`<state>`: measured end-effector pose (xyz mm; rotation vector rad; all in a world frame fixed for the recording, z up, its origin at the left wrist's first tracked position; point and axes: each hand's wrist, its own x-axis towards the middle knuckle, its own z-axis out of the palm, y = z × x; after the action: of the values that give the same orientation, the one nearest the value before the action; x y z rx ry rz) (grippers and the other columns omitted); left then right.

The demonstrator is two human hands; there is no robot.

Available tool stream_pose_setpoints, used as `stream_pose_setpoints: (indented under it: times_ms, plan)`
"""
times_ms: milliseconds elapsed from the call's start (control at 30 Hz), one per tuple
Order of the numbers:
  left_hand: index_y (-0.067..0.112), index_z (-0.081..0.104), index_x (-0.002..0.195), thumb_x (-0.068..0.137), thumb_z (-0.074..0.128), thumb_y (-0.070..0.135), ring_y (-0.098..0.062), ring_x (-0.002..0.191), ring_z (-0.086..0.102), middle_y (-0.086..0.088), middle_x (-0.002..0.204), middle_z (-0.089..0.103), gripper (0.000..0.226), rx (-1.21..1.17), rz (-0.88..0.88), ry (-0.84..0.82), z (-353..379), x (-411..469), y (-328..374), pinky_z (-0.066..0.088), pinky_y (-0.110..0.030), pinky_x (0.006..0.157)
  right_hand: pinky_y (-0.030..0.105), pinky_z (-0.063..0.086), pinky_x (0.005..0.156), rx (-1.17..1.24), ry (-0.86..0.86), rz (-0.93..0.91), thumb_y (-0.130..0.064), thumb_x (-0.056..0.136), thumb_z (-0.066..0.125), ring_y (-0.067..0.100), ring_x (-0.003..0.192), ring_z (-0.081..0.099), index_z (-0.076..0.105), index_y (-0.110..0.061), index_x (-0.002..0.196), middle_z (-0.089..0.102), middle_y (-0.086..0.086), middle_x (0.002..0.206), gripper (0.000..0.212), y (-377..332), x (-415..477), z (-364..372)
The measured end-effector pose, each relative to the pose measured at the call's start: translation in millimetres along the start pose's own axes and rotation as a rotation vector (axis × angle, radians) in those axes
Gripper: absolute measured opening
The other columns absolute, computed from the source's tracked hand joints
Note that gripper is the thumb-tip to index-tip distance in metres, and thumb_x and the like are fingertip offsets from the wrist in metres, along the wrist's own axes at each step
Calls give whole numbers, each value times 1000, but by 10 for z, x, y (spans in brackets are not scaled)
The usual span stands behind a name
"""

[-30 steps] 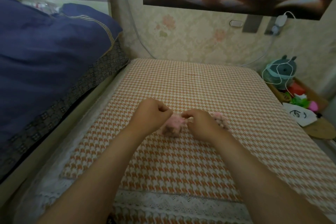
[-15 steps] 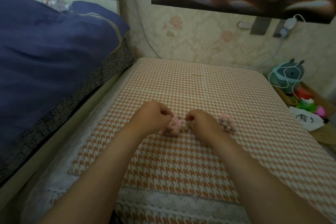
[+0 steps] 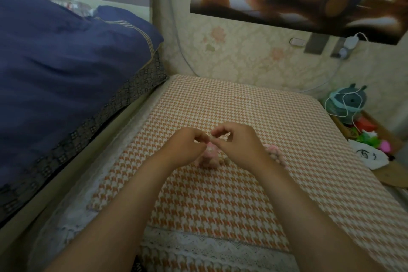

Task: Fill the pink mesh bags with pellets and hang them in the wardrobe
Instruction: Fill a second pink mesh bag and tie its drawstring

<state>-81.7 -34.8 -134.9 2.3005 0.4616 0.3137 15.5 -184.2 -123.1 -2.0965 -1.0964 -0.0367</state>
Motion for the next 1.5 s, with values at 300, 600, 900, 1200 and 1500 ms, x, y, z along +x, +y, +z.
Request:
stream_pose_setpoints:
  times_ms: [300, 600, 900, 1200, 1500]
  plan:
    - [21, 73, 113, 90, 59, 18, -10, 95, 63, 3, 112, 71, 27, -29, -8, 29, -20, -25, 40, 50, -23, 79, 15, 42, 73, -77, -19, -41, -28, 92, 68, -13, 75, 54, 77, -33, 104, 69, -20, 100, 16, 43, 21, 43]
    - [22, 74, 107, 86, 57, 15, -11, 92, 67, 4, 104, 73, 28, 34, -28, 47, -140, -35, -30, 56, -33, 87, 38, 49, 101, -287, -90, 71, -20, 97, 56, 12, 120, 58, 70, -34, 118, 65, -10, 129, 29, 252, 167, 165]
    - [20, 73, 112, 86, 57, 16, -9, 100, 62, 4, 115, 70, 31, 28, -15, 24, -160, -1, -131, 48, -21, 80, 38, 51, 92, -444, -268, 156, -30, 98, 58, 17, 114, 63, 70, -36, 120, 68, -6, 124, 26, 420, 282, 345]
    - [26, 72, 110, 88, 56, 18, -1, 90, 61, 9, 111, 69, 28, -2, -21, 24, -140, 0, -179, 50, -21, 77, 29, 53, 87, -114, 21, 116, -31, 91, 69, 1, 92, 64, 74, -28, 106, 71, -14, 101, 16, 228, 297, 274]
    - [24, 75, 105, 87, 58, 15, 3, 73, 59, 10, 90, 69, 27, -1, 30, 33, -128, -42, -151, 40, -17, 60, 14, 36, 63, -169, -78, -106, -41, 85, 72, -17, 68, 52, 76, -37, 99, 72, -22, 95, 14, -162, 114, 140]
